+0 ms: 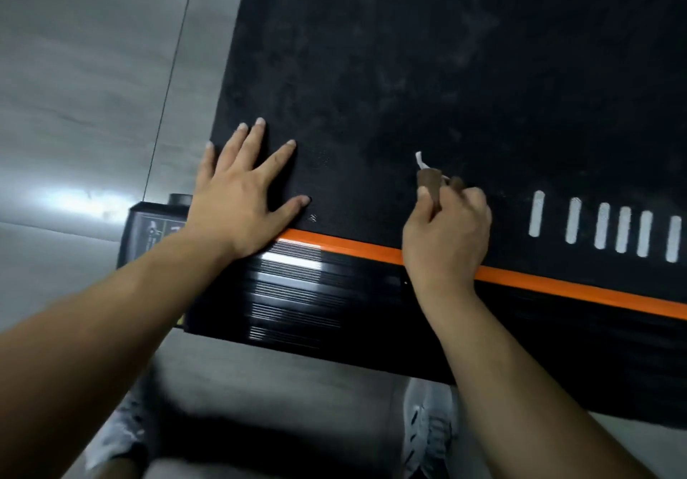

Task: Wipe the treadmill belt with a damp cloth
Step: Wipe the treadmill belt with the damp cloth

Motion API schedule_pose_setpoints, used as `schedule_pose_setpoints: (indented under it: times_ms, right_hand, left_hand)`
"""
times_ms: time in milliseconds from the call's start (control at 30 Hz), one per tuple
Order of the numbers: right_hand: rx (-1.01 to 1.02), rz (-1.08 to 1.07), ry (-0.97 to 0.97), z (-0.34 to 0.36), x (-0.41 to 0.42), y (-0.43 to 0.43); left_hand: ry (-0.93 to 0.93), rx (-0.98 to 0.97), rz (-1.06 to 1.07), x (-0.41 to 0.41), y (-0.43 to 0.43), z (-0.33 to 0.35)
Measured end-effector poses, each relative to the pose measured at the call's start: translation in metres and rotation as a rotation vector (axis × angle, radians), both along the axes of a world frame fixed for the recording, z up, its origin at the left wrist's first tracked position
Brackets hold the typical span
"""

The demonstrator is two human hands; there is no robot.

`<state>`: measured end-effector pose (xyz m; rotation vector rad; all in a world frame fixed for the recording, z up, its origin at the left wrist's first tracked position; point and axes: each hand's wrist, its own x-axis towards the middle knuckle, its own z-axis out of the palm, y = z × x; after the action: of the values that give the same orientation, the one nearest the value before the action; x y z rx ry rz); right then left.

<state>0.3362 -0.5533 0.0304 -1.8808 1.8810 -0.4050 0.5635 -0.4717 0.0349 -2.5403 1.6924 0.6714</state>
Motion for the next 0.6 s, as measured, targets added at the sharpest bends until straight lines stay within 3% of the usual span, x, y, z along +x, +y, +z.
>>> schedule_pose_setpoints:
  times_ms: [167, 433, 600]
  right_hand:
    - [-0.018, -0.053, -0.021, 0.002, 0.059, 0.022]
    - [-0.002, -0.082, -0.028, 0.0, 0.173, 0.065]
    - [-0.011, -0.031, -0.033, -0.001, 0.222, 0.082]
  left_hand:
    - [0.104, -0.009, -0.024, 0.041, -0.001, 0.001]
    - [0.44, -0.105, -0.031, 0.122, 0.017, -0.014]
    - [0.411, -0.073, -0.015, 0.178, 0.043, -0.014]
